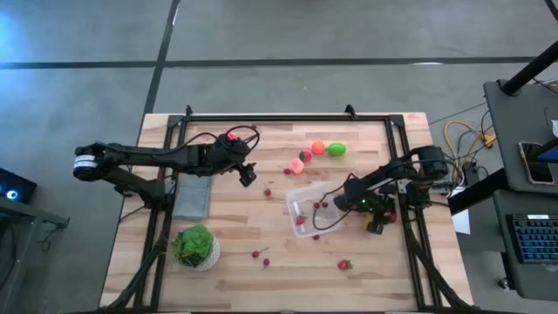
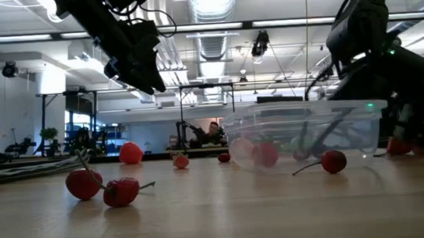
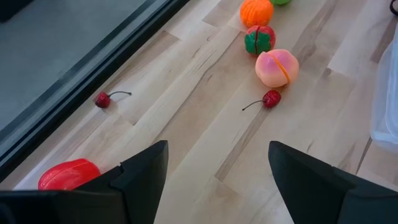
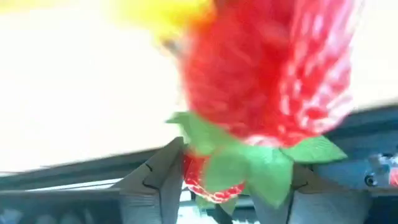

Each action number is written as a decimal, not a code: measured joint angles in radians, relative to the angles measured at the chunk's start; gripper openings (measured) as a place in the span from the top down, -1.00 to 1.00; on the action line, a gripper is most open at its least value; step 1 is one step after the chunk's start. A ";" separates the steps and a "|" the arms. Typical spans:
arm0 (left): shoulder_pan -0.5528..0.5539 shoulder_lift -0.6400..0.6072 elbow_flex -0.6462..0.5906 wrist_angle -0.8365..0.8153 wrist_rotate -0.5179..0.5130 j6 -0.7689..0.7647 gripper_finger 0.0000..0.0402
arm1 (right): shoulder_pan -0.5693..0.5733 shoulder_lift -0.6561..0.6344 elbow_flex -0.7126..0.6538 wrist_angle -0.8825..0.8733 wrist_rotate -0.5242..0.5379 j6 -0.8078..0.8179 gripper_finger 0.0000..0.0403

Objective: Pick and placing Produce into tupperware
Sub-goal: Put the strawberry into the transparent bin

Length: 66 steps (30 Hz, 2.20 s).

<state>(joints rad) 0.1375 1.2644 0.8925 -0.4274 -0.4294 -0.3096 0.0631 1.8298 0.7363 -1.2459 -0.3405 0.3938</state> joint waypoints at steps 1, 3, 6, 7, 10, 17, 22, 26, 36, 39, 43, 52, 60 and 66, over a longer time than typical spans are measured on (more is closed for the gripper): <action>0.000 0.000 0.000 0.000 0.000 0.000 -0.31 | 0.000 -0.009 0.017 0.001 0.000 0.001 0.24; 0.000 0.000 0.000 0.000 0.000 0.000 -0.31 | 0.000 -0.022 0.058 0.000 0.000 0.005 0.20; 0.000 0.000 0.000 0.000 0.000 0.000 -0.31 | 0.000 -0.042 0.129 -0.002 -0.007 0.007 0.18; 0.000 0.000 0.000 -0.001 0.000 0.000 -0.31 | 0.000 -0.048 0.154 -0.003 -0.013 0.008 0.18; 0.000 0.000 0.000 -0.001 0.000 0.000 -0.31 | 0.000 -0.078 0.240 -0.002 -0.043 0.009 0.22; 0.000 0.000 0.000 -0.001 0.001 0.001 -0.31 | 0.000 -0.126 0.402 -0.031 0.075 0.076 0.33; 0.000 0.000 0.000 -0.002 0.004 0.005 -0.31 | -0.005 -0.112 0.339 -0.102 0.122 0.105 0.26; -0.001 0.000 0.000 -0.010 0.005 0.005 -0.31 | 0.007 -0.115 0.261 -0.110 0.085 0.172 0.14; -0.001 0.000 -0.012 -0.009 0.015 0.008 -0.31 | 0.061 -0.116 0.190 -0.024 0.079 0.387 -0.25; -0.001 0.000 -0.013 -0.009 0.029 0.011 -0.31 | 0.061 -0.116 0.181 0.012 0.080 0.401 -0.34; 0.000 0.000 -0.010 -0.009 0.032 0.029 -0.31 | 0.061 -0.116 0.164 0.035 0.086 0.415 -0.39; 0.000 -0.001 -0.010 -0.009 0.058 0.029 -0.31 | 0.063 -0.126 0.139 0.026 0.106 0.470 -0.31; 0.000 -0.001 -0.010 -0.009 0.058 0.029 -0.31 | 0.063 -0.126 0.053 0.033 0.076 0.454 -0.23; 0.000 -0.001 -0.013 -0.009 0.059 0.028 -0.31 | 0.064 -0.127 0.060 0.062 0.071 0.424 -0.18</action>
<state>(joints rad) 0.1375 1.2633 0.8799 -0.4363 -0.3706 -0.2813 0.1268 1.7031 0.7966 -1.1840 -0.2697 0.8180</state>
